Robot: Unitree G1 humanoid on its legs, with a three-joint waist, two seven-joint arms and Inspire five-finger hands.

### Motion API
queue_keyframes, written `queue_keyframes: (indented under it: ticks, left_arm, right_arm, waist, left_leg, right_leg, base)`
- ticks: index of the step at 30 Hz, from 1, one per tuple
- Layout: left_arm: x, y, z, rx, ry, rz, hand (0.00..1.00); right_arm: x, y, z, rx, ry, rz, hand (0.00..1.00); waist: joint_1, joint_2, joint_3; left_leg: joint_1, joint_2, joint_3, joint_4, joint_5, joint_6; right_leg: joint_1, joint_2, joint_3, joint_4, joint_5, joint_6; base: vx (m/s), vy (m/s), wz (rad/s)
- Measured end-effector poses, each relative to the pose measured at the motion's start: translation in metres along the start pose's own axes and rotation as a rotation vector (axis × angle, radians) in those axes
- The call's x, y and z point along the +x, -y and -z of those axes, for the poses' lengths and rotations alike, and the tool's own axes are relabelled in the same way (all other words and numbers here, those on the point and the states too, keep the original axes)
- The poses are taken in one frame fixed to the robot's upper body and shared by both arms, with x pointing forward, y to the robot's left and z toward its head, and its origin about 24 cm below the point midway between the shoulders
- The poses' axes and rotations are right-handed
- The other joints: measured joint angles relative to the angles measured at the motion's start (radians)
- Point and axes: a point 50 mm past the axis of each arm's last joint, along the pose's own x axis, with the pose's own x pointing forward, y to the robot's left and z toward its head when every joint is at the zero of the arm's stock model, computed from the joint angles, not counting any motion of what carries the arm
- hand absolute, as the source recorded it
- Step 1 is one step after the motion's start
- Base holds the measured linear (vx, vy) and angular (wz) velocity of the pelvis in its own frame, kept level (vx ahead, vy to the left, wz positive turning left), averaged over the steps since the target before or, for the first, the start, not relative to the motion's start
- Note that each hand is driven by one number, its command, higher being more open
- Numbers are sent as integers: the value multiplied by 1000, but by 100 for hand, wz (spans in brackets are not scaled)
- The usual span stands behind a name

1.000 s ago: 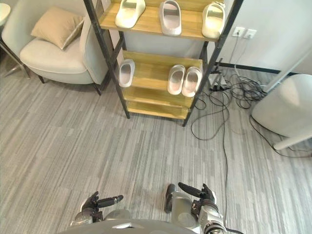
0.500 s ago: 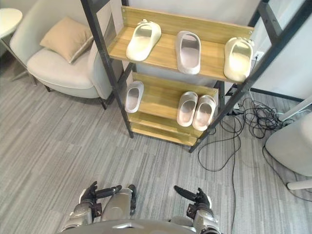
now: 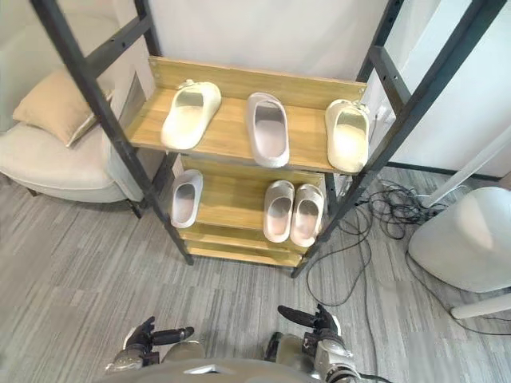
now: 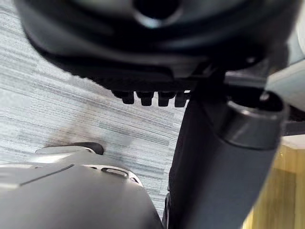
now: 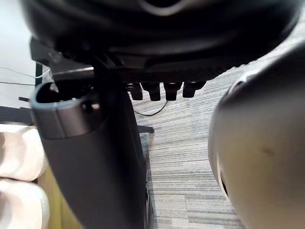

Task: Organize the slippers on the shoe rack

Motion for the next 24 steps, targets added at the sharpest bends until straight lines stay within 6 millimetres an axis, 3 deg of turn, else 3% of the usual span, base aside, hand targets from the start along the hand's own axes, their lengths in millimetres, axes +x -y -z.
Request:
queue_keyframes:
  ticks: [2, 6, 9, 11, 13, 14, 15, 17, 24]
  left_arm:
    - [-1, 7, 2, -1, -6, 11, 100]
    - [0, 3, -3, -18, 12, 3, 100]
    - [1, 6, -10, -42, 41, 6, 100]
    - [1, 5, -13, -40, 50, 5, 100]
    - [1, 5, -13, -38, 50, 11, 100]
    - [1, 7, -13, -36, 50, 15, 100]
    - [0, 10, -11, -38, 44, 22, 100]
    - [2, 2, -14, -9, 48, 6, 100]
    - [2, 3, -14, 99, 53, 27, 100]
  right_arm:
    - [0, 14, 7, 20, -26, 39, 100]
    - [-3, 13, 15, 64, -46, 50, 100]
    - [-4, 14, 16, 69, -30, 50, 100]
    - [-4, 14, 15, 70, -29, 50, 100]
    - [-2, 9, 8, 71, -13, 42, 100]
    - [-2, 11, 7, 70, -13, 45, 100]
    - [-2, 15, 7, 65, -14, 53, 100]
    - [-3, 7, 13, 59, -31, 32, 100]
    - [-4, 7, 18, 43, -39, 24, 100]
  waist:
    - [-3, 31, -2]
    - [-3, 16, 11]
    - [7, 24, 19]
    - [12, 19, 21]
    - [12, 13, 32]
    - [11, 20, 30]
    - [15, 28, 26]
    - [12, -11, 15]
    - [11, -15, 7]
  left_leg:
    - [5, 24, -32, -11, 2, -5]
    - [-86, 71, -90, 251, -6, -20]
    - [-180, 119, -95, 486, 21, -36]
    - [-196, 91, -105, 442, -60, -35]
    - [-211, 10, -136, 280, -86, -34]
    - [-208, -10, -155, 185, -51, -32]
    - [-193, -23, -151, 157, 8, 10]
    - [-168, -69, -109, 129, 14, 31]
    - [-104, -107, -100, 73, 21, 51]
  right_leg:
    - [31, 33, -21, -41, -3, -9]
    - [115, 58, -55, -108, -12, -21]
    - [180, 85, -59, -152, -13, -25]
    - [189, 71, -38, -179, 0, -19]
    - [187, 38, -1, -194, 20, 5]
    - [186, 35, 16, -200, 25, 18]
    - [191, 38, 39, -211, 31, 35]
    - [200, 3, 95, -260, 44, 52]
    - [240, -18, 116, -287, 46, 52]
  base:
    - [234, -200, 13]
    - [131, -107, 19]
    - [109, -2, 4]
    - [100, 120, -23]
    - [64, 214, -49]
    - [37, 199, -55]
    - [110, 289, -49]
    - [140, 250, -34]
    - [35, 66, -4]
